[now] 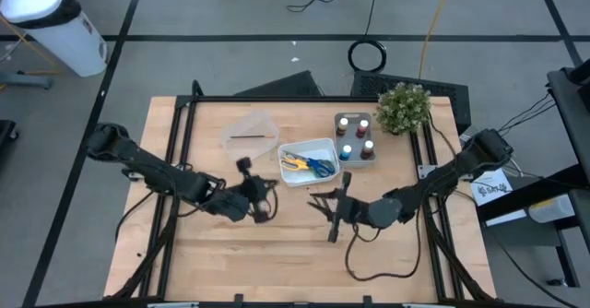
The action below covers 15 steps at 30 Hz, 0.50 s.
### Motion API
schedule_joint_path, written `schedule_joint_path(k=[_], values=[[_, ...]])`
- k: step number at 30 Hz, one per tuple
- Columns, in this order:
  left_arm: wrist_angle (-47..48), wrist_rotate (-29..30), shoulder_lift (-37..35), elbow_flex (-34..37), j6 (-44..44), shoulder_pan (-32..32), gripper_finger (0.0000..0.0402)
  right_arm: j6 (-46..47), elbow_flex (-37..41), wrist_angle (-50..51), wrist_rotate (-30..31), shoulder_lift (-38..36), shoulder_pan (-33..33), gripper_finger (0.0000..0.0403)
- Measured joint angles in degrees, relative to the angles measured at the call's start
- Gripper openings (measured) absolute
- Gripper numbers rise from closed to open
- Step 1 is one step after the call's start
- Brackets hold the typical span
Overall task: Pick & Place Paint Supplies
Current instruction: Put the bottom gold paint brush in the transparent bin
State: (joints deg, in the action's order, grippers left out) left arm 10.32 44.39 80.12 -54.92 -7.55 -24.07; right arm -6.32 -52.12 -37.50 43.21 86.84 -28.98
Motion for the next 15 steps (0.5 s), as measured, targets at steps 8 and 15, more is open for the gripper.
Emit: schedule_joint_path(k=[8, 15], values=[[30.29, 4.12, -3.74, 0.13, -23.97, 8.08, 0.0011, 4.8, -0.04, 11.63, -0.02, -4.91, 2.02, 0.0132], [29.11, -0.91, -3.29, 3.27, -21.48, 21.33, 0.0011, 3.51, -0.04, 14.74, 0.01, -5.23, 5.94, 0.0134]])
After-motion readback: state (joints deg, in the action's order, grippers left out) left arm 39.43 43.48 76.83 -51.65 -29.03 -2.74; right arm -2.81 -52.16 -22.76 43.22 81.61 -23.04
